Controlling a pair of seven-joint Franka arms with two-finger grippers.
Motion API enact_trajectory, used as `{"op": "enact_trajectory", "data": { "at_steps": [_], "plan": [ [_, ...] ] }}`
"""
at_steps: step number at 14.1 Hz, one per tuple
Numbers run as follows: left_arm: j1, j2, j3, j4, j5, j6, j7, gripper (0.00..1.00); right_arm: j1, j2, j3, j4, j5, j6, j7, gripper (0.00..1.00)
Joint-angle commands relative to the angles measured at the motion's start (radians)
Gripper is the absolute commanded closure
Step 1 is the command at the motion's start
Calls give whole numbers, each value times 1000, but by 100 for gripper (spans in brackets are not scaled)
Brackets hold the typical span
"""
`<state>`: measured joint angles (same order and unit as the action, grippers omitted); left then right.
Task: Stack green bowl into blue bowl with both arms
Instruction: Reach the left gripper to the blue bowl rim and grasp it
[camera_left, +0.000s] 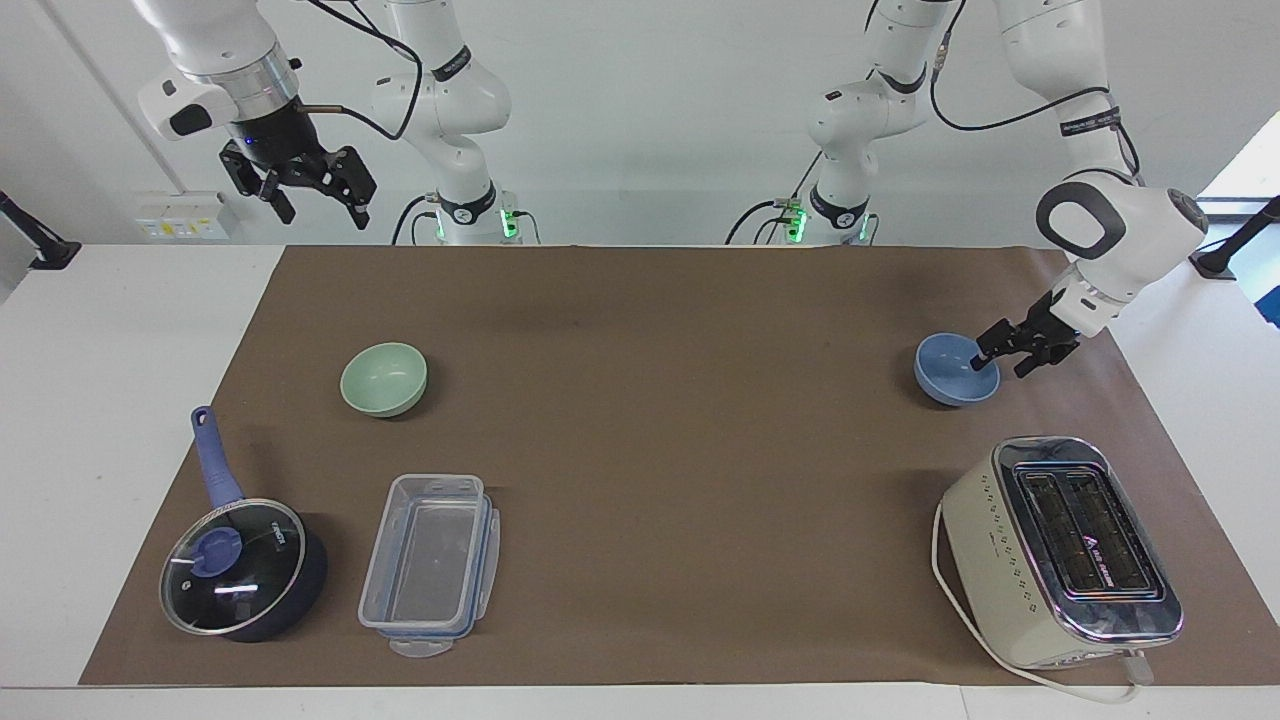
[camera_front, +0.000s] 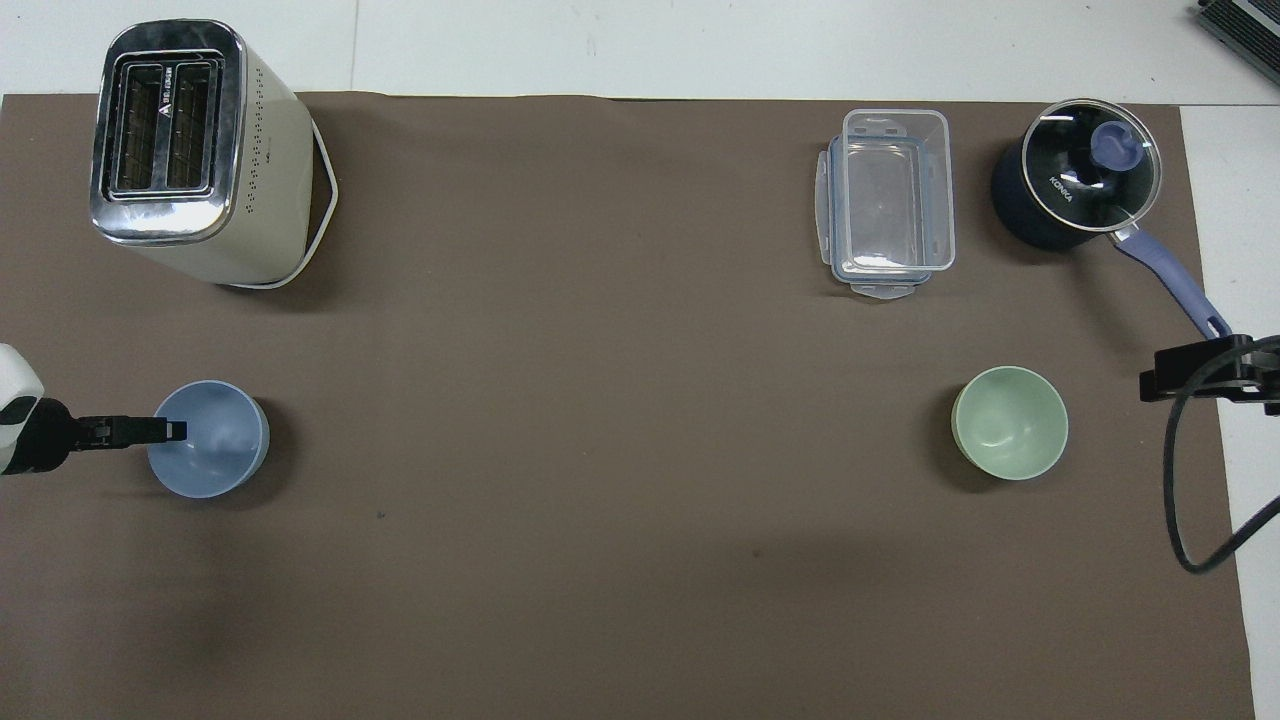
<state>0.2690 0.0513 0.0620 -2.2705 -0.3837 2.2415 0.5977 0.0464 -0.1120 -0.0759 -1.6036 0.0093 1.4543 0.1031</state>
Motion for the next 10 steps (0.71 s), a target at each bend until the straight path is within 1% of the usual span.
{"op": "enact_trajectory", "data": {
  "at_steps": [1,3,4,5,10],
  "plan": [
    [10,-31,-5,-43,-26,12,27,43,-8,-11,1,-3,17,-6,-19,0],
    [10,-31,-5,-40,-26,6,28,77,-8,-11,1,-3,17,-6,-19,0],
    [10,-31,-5,-40,-26,6,28,91,-8,-11,1,-3,17,-6,-20,0],
    [10,-31,-4,-40,-26,6,31,100,-8,-11,1,-3,17,-6,-19,0],
    [12,-30,-4,-32,-24,4,59,100,-8,-11,1,-3,17,-6,-20,0]
  ]
}}
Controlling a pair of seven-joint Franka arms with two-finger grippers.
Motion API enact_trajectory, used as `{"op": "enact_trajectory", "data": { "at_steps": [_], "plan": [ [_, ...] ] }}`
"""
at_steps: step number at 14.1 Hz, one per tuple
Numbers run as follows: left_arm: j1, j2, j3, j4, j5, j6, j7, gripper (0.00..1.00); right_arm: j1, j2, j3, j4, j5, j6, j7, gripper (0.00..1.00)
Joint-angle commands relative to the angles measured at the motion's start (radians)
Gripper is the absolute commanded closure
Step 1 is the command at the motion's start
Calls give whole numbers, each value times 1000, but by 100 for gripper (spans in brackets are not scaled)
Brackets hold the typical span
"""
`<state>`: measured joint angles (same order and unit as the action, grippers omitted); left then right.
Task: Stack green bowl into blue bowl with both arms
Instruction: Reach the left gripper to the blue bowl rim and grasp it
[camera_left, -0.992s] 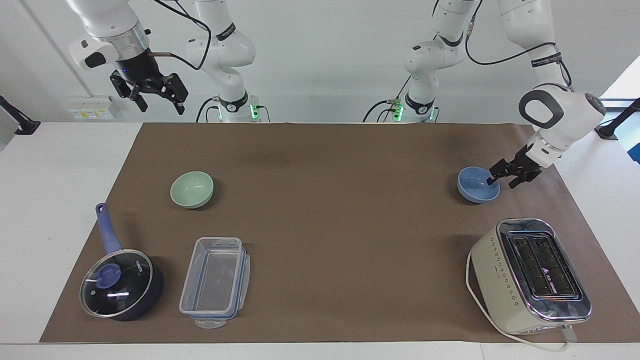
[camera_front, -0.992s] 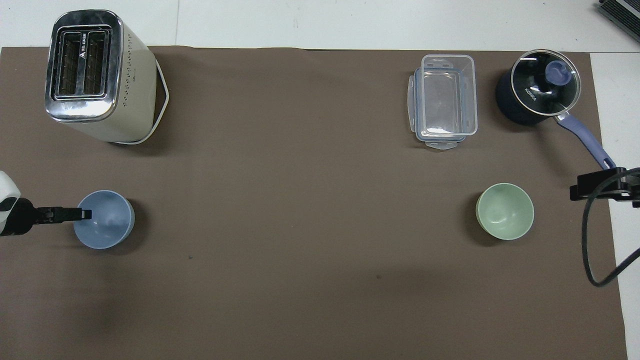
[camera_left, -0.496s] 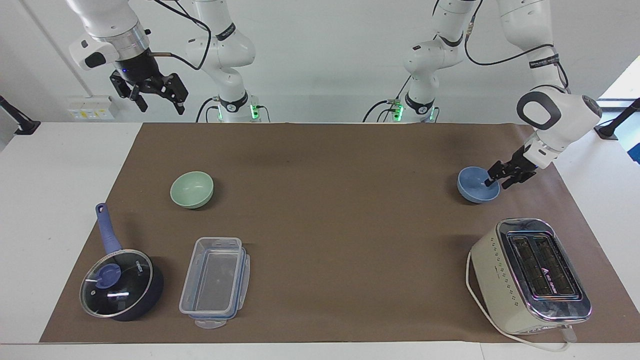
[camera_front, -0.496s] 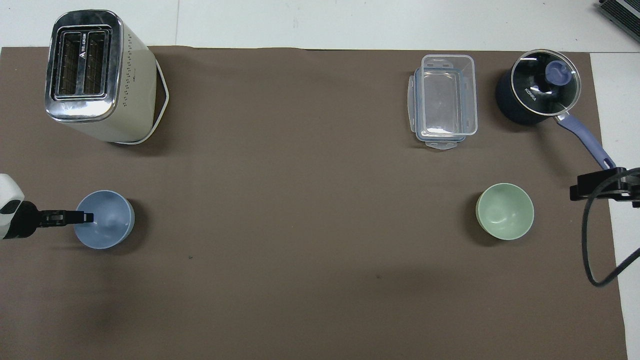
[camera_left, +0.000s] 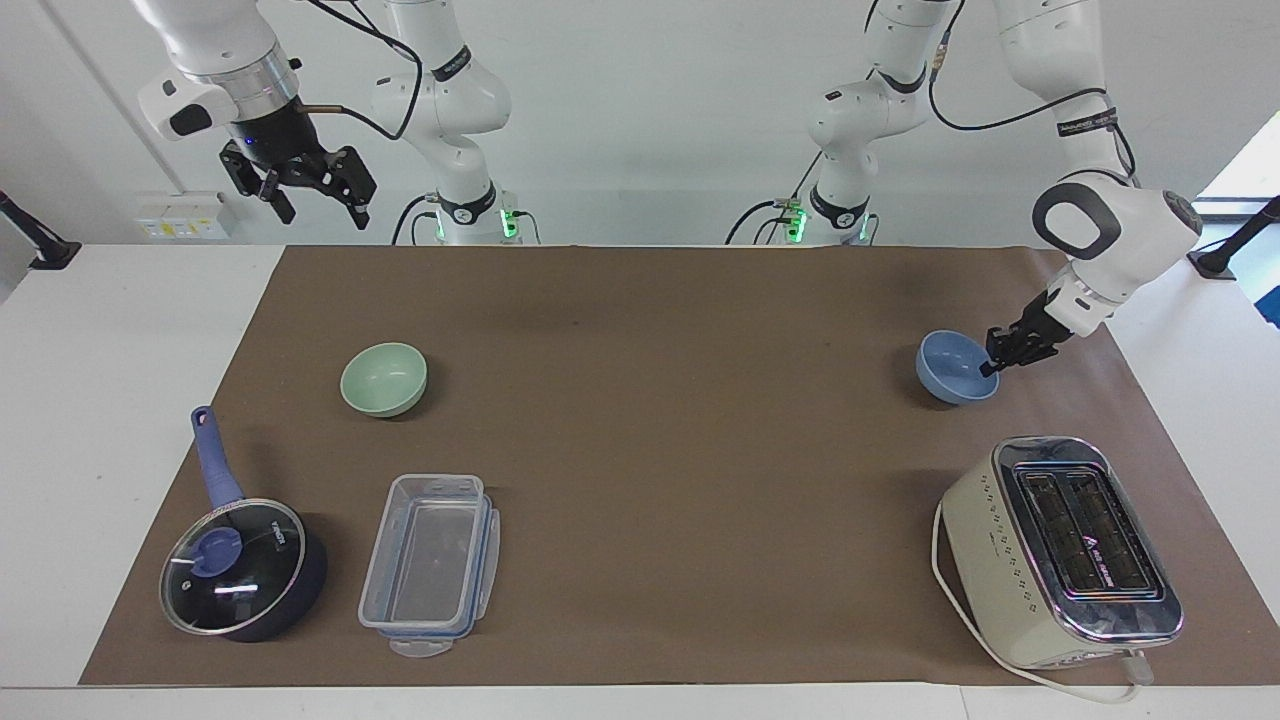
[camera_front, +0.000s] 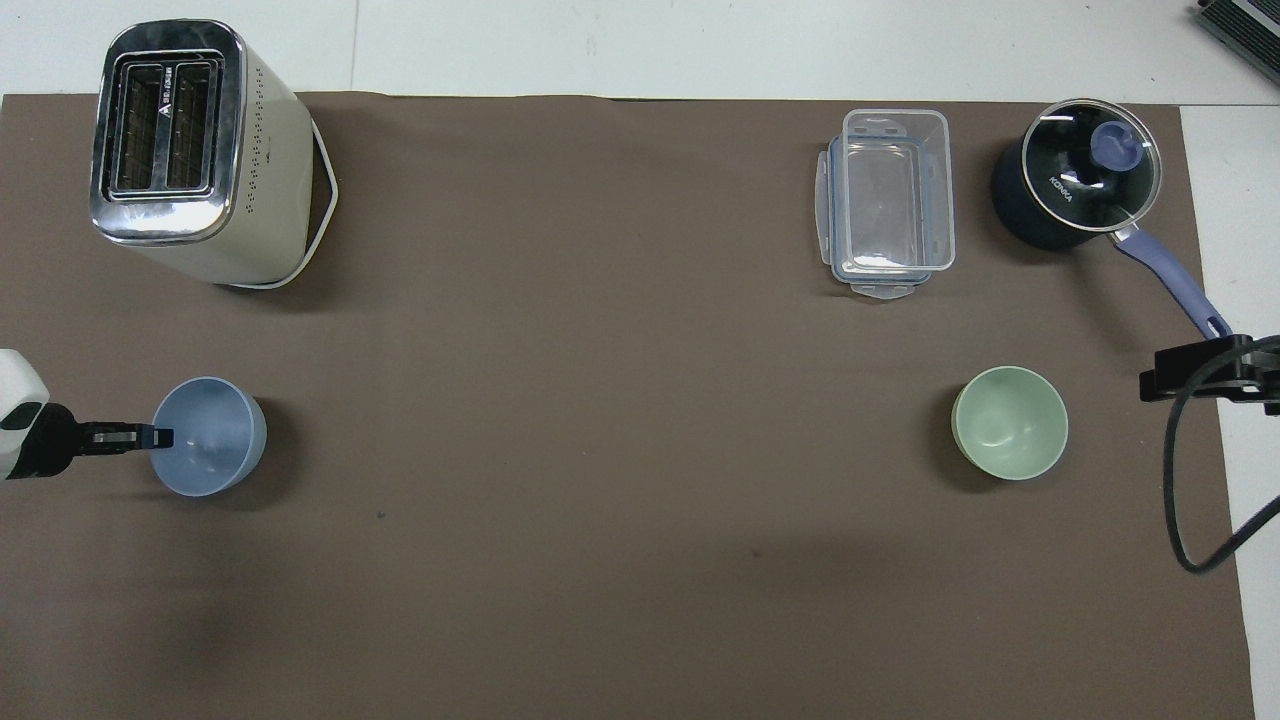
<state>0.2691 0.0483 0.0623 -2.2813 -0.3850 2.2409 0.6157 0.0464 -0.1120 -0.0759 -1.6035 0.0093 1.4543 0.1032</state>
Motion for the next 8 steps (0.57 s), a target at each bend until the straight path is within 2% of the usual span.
{"op": "enact_trajectory", "data": {
  "at_steps": [1,5,8],
  "plan": [
    [12,-28,-4,-21,-23,3,48,100,-8,-11,1,-3,17,-6,-20,0],
    [-11,-73,-2,-21,-21,5,36,100,-8,-11,1,-3,17,-6,-20,0],
    [-65,-108,-7,-29,-6,6,13,100,-8,-11,1,-3,17,-6,-19,0]
  ]
}}
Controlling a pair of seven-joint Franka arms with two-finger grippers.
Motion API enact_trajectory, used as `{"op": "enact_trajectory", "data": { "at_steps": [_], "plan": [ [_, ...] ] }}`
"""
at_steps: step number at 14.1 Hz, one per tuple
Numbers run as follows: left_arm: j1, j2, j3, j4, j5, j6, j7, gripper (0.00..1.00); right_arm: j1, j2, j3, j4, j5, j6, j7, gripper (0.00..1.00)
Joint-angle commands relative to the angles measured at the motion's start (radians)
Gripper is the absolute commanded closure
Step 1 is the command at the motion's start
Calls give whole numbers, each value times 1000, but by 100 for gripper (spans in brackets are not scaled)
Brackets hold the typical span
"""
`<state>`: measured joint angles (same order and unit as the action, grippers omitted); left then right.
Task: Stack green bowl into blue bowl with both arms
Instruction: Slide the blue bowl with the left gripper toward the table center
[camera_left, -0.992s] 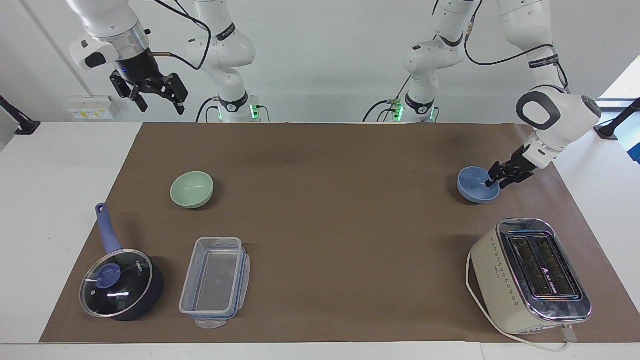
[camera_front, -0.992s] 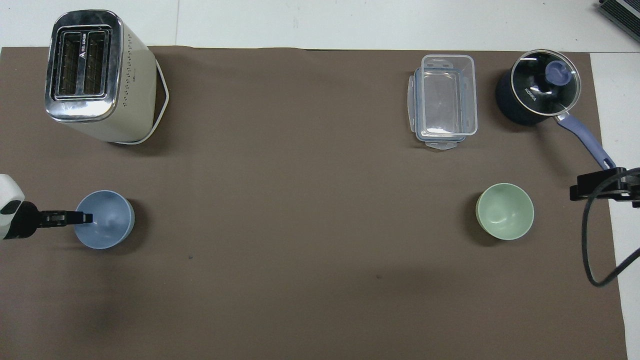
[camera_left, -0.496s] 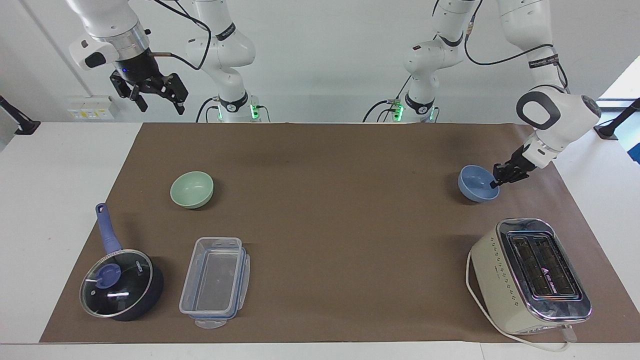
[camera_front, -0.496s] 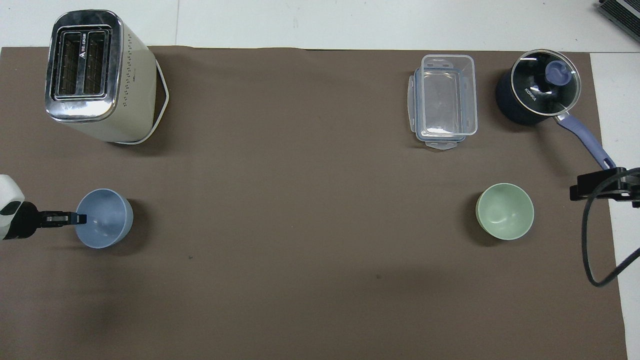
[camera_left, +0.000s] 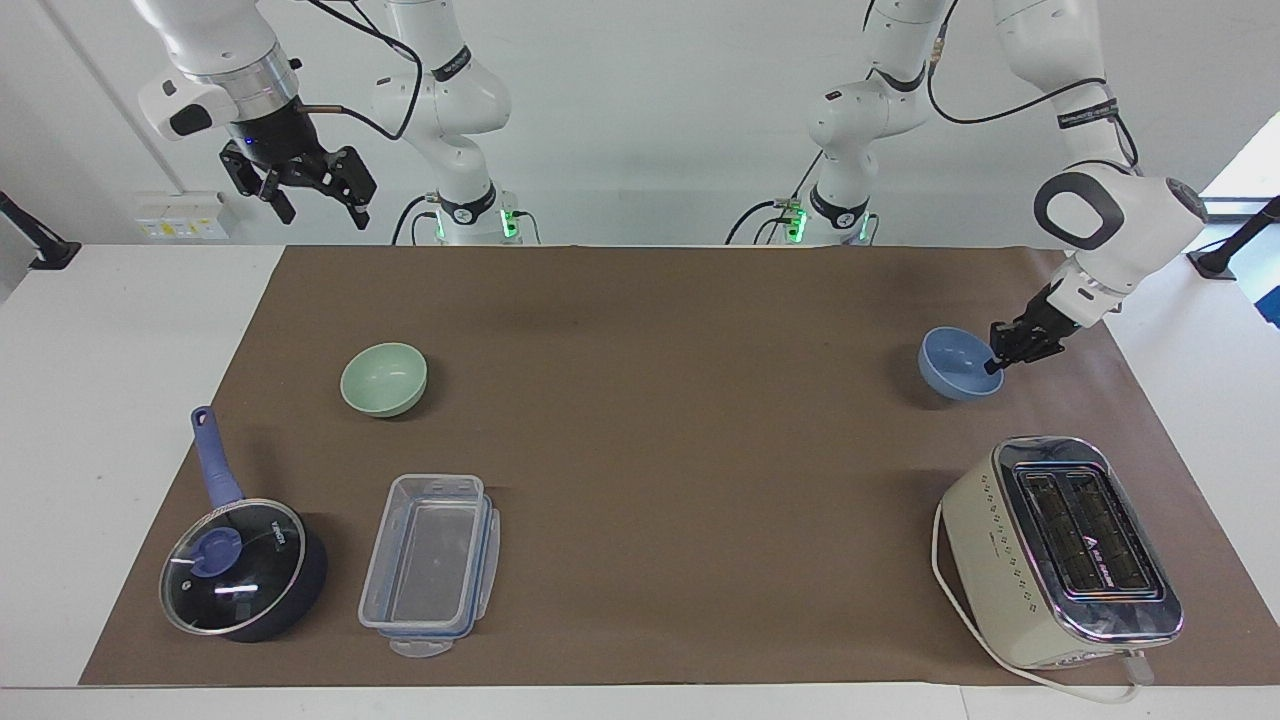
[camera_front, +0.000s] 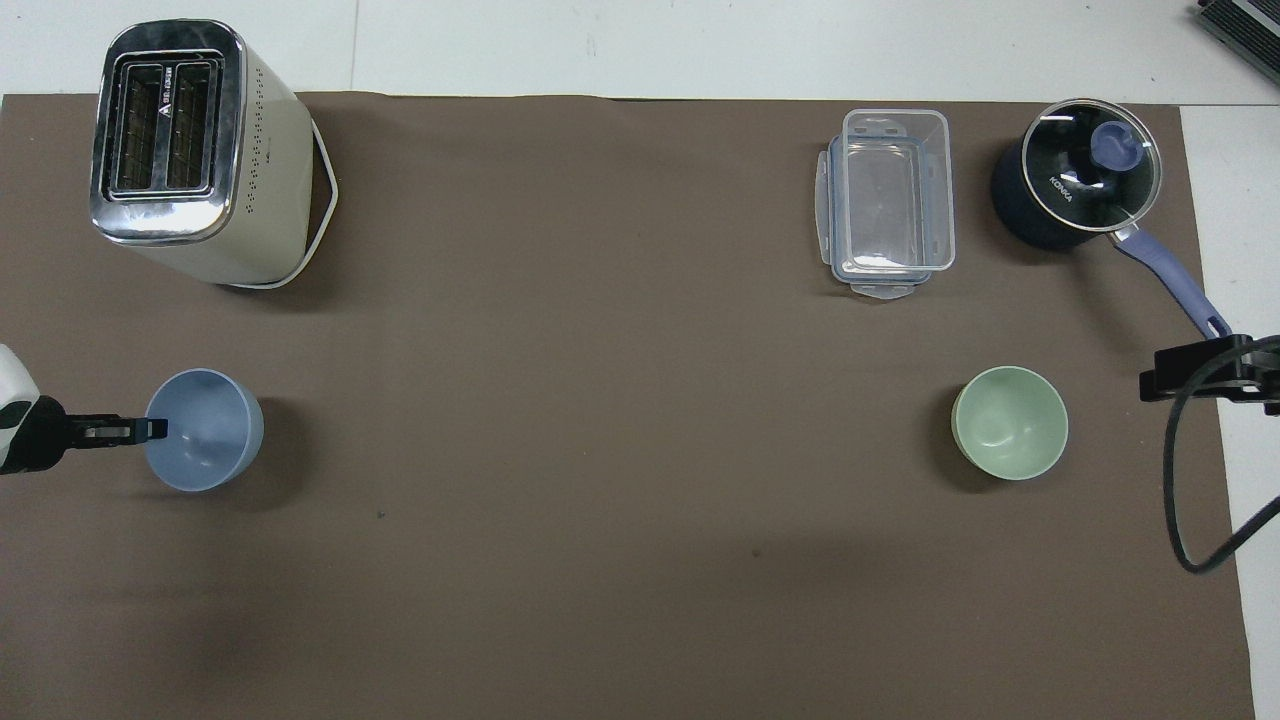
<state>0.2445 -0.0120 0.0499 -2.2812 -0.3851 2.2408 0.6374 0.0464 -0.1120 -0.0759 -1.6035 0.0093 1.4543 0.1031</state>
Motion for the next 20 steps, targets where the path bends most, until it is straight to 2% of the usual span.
{"op": "enact_trajectory", "data": {
  "at_steps": [1,4,8,14,16,18,20],
  "plan": [
    [-65,-62,5,-34,-5,5,-27,100,-8,-11,1,-3,17,-6,-19,0],
    [-152,-72,5,-37,21,3,-122,100,-8,-11,1,-3,17,-6,-19,0],
    [-321,-74,4,-52,63,14,-331,100,-8,-11,1,-3,17,-6,-19,0],
    [-618,-65,1,-31,224,63,-876,100,-8,-11,1,-3,17,-6,-19,0],
    [-723,-37,-2,-5,328,66,-1118,100,-8,-11,1,-3,17,-6,-19,0],
    [-798,-14,-5,14,339,88,-1193,100,-8,-11,1,-3,17,-6,-19,0],
    [-876,50,-5,14,337,217,-1255,100,-8,-11,1,-3,17,-6,-19,0]
  ]
}}
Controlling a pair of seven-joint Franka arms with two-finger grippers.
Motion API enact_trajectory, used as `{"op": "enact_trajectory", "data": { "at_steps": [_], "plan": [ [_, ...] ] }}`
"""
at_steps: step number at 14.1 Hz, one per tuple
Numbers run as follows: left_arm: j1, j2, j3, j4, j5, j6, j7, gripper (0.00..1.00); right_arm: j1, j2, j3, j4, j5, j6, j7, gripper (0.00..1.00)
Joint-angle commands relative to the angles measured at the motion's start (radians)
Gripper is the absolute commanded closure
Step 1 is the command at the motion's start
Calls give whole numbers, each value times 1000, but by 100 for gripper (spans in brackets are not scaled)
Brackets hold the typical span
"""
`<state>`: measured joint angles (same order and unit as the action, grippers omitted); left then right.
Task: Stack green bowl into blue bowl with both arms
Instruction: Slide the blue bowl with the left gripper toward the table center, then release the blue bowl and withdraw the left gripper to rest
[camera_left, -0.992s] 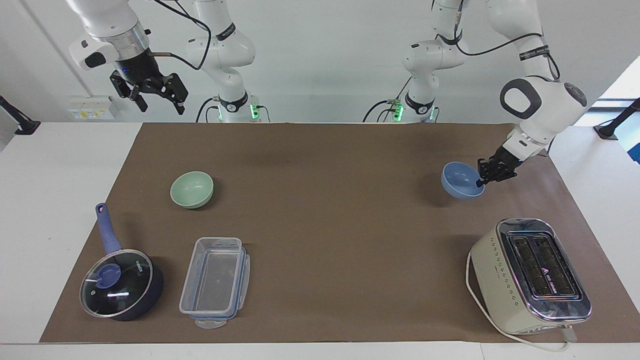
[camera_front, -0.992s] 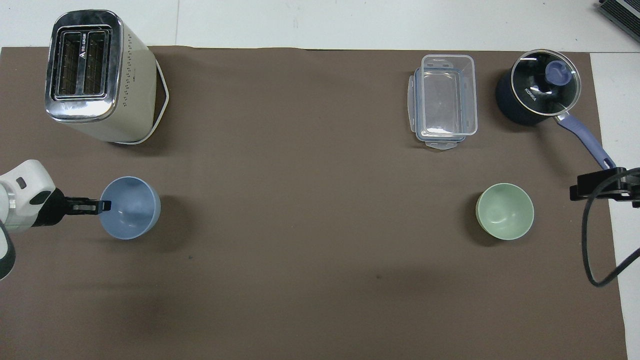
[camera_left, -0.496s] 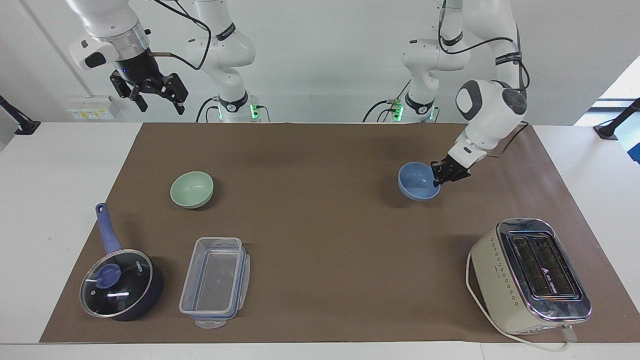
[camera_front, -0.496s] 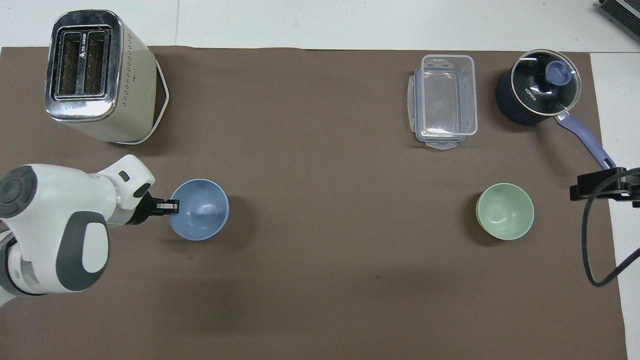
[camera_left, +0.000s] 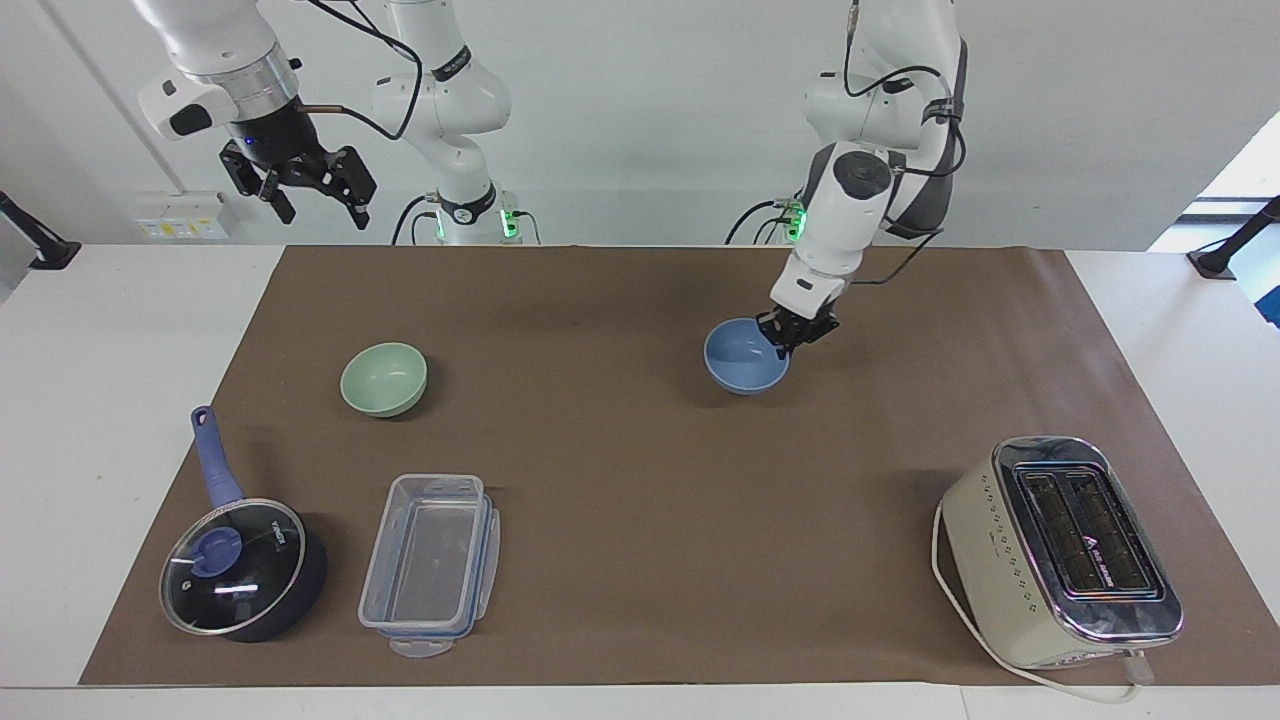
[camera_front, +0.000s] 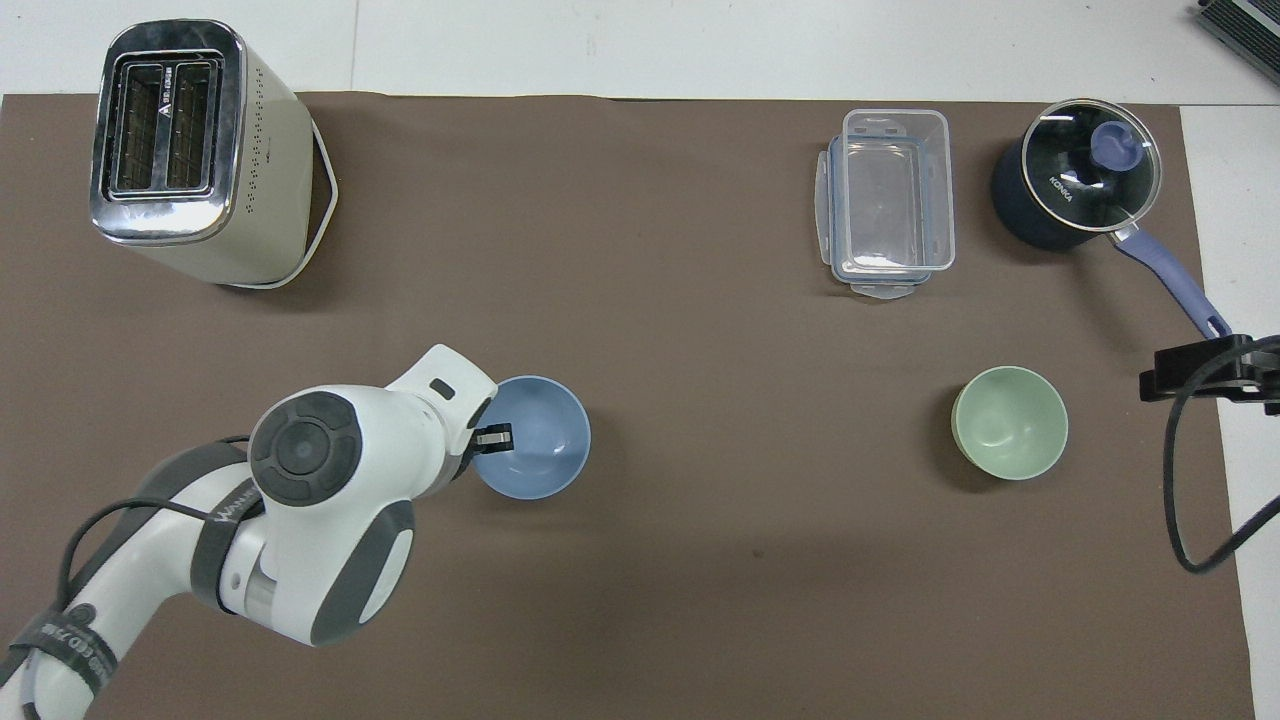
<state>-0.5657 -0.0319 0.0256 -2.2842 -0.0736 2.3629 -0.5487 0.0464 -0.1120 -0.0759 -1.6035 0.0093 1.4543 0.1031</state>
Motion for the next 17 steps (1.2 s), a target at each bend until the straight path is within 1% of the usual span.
{"op": "enact_trajectory", "data": {
  "at_steps": [1,5,6,7,9,10,11,13,15,16,17],
  "plan": [
    [-88,98,19,17,26,134,-91,100,-8,-11,1,-3,17,-6,-20,0],
    [-85,87,19,-9,26,133,-27,99,-8,-11,1,-3,17,-6,-19,0],
    [-85,87,19,-8,26,133,-27,81,-8,-11,1,-3,17,-6,-19,0],
    [-85,89,19,-8,26,131,-27,53,-8,-11,1,-3,17,-6,-20,0],
    [-79,93,19,3,26,127,-20,26,-8,-11,1,-3,17,-6,-19,0],
    [-79,93,20,9,26,124,-10,3,-8,-11,1,-3,17,-6,-19,0],
    [-76,84,20,14,26,113,24,0,-8,-11,1,-3,17,-6,-19,0],
    [-66,49,33,34,28,14,99,0,-8,-11,1,-3,17,-6,-20,0],
    [-8,-20,42,49,35,-75,198,0,-8,-11,1,-3,17,-6,-20,0],
    [10,-63,45,58,37,-120,217,0,-8,-11,1,-3,17,-6,-20,0],
    [47,-103,43,66,44,-190,245,0,-8,-11,1,-3,17,-6,-20,0]
  ]
}}
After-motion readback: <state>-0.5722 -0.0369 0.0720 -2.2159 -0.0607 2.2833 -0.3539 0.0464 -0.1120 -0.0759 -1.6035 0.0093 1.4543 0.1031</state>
